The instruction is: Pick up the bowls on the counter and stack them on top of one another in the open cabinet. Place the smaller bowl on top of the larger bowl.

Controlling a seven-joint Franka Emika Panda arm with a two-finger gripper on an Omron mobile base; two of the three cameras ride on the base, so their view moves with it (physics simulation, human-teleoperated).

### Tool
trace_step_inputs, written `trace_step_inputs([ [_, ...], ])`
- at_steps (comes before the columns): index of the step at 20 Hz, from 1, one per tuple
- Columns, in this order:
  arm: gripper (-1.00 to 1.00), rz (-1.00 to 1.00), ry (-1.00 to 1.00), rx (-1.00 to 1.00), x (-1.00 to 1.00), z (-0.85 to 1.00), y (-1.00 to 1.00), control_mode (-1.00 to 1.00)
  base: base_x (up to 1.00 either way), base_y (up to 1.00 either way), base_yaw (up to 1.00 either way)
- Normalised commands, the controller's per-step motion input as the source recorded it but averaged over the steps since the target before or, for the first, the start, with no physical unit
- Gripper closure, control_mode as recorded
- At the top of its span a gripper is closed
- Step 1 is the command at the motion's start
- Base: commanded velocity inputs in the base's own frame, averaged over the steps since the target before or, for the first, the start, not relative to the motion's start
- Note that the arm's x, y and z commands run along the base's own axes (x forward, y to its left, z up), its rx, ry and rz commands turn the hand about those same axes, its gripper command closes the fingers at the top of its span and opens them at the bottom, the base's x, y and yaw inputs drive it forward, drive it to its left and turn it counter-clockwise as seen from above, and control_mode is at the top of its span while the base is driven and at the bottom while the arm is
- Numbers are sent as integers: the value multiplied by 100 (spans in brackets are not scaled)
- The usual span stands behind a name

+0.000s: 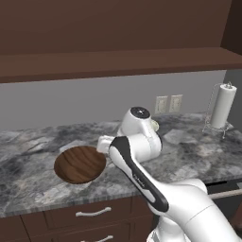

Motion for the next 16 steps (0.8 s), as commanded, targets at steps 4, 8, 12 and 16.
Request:
trace_step_inputs([
  [4,-100,2,-2,0,11,-25,15,-100,0,0,0],
  [8,-100,1,-2,0,9,-29,13,-100,0,0,0],
  [12,-100,1,-2,0,9,-29,12,-100,0,0,0],
  [16,-100,0,-4,3,10,-27,10,-100,0,0,0],
])
